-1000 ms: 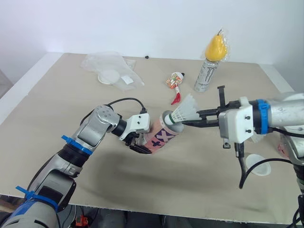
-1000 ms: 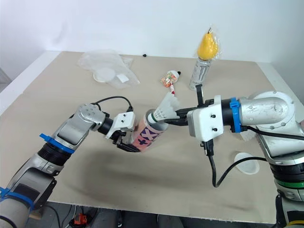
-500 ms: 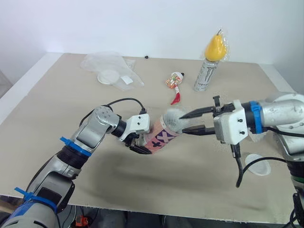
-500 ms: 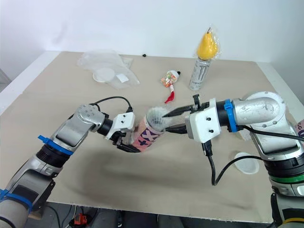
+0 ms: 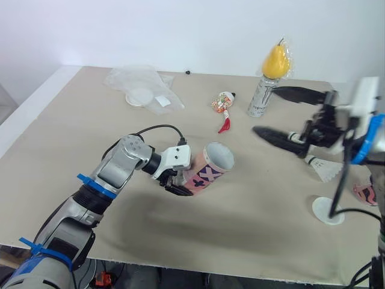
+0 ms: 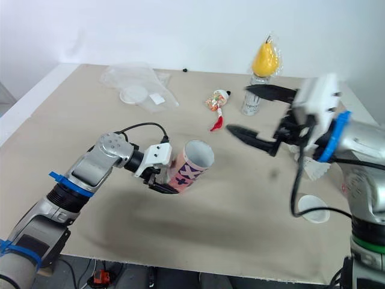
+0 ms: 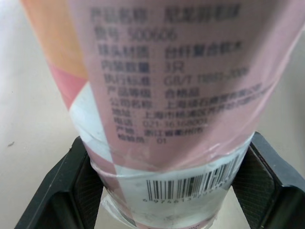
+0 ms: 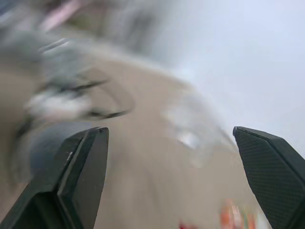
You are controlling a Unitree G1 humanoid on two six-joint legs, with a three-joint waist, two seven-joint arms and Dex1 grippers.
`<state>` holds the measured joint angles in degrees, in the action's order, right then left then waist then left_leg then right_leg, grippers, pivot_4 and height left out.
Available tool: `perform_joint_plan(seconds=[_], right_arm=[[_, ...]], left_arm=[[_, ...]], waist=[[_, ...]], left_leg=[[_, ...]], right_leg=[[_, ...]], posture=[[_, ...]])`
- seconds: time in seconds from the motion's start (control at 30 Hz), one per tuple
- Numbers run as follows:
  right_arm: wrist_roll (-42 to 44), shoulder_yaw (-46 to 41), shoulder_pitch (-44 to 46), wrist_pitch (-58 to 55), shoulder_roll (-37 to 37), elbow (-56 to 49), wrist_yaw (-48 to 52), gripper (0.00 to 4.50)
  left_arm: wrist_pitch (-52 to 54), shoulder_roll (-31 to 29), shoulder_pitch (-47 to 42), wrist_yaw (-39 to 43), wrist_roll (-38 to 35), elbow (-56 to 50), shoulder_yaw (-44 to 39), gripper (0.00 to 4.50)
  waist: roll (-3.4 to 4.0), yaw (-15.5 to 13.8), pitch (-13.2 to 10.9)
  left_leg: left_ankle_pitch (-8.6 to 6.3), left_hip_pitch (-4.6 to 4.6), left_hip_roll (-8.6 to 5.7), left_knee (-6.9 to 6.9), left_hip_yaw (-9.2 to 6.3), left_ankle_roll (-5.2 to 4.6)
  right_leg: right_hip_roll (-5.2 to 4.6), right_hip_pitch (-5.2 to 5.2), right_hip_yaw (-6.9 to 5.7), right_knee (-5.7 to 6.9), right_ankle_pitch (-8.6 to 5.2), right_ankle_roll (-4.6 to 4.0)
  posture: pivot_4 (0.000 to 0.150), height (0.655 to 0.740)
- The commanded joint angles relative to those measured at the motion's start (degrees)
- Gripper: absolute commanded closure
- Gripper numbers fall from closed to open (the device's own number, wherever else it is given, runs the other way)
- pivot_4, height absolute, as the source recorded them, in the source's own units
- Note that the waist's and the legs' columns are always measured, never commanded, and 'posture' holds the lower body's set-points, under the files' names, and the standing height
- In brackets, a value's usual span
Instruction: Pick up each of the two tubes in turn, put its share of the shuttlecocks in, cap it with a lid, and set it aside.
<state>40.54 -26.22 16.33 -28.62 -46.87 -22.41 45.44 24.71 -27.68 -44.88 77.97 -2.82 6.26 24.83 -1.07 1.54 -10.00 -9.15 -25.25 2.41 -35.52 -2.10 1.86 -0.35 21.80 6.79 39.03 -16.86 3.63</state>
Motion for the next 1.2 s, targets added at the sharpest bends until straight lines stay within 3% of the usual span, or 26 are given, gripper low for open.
perform_joint_plan(seconds=[0.03, 0.2, 0.4, 0.7, 1.2], right_arm=[[-0.07, -10.09, -9.86, -3.04, 6.34, -2.90, -11.42, 0.03], [-2.22, -13.99, -18.16, -3.09, 11.69, -2.77, -18.62, 0.03], [-6.02, -11.44, -22.62, -1.16, 10.55, 0.36, -16.52, 0.03], [-9.94, -9.96, -21.55, 0.83, 8.09, 10.29, -14.17, 0.03], [-12.24, -7.24, -15.87, 2.61, 6.93, 22.96, -11.17, 0.03]], left_arm=[[-0.40, 0.26, 0.19, 0.56, -0.17, 0.29, 1.28, 1.10], [-0.24, 0.84, 0.51, 0.30, -0.39, 0.20, 1.38, 1.10], [1.14, 1.48, 1.24, -0.33, -0.91, -1.38, 1.02, 1.10], [5.55, 1.52, 3.82, -2.51, -2.06, -6.82, 0.80, 1.10], [5.89, 1.05, 4.03, -3.91, -2.64, -7.09, 1.15, 1.10]], waist=[[0.04, -0.04, 0.02], [0.40, 0.06, 0.15], [0.40, 0.29, 0.16], [0.40, 0.26, 0.16], [0.40, 0.30, 0.16]], left_leg=[[-0.01, -0.01, -0.01, 0.04, 0.00, -0.01], [-0.01, 0.08, -0.02, 0.00, 0.09, -0.01], [0.06, 0.14, -0.02, -0.04, 0.16, -0.11], [0.06, 0.10, -0.07, -0.02, 0.20, -0.10], [0.06, 0.12, -0.09, -0.03, 0.20, -0.10]], right_leg=[[0.01, 0.03, 0.00, 0.01, -0.01, 0.00], [0.01, 0.03, 0.09, 0.06, -0.17, 0.29], [0.01, -0.01, 0.16, 0.06, -0.10, 0.37], [-0.01, -0.02, 0.24, 0.01, -0.15, 0.42], [-0.01, -0.02, 0.27, 0.01, -0.12, 0.43]], posture=[[0.150, 0.7400], [0.150, 0.7400], [0.150, 0.7400], [0.150, 0.7400], [0.150, 0.7400]])
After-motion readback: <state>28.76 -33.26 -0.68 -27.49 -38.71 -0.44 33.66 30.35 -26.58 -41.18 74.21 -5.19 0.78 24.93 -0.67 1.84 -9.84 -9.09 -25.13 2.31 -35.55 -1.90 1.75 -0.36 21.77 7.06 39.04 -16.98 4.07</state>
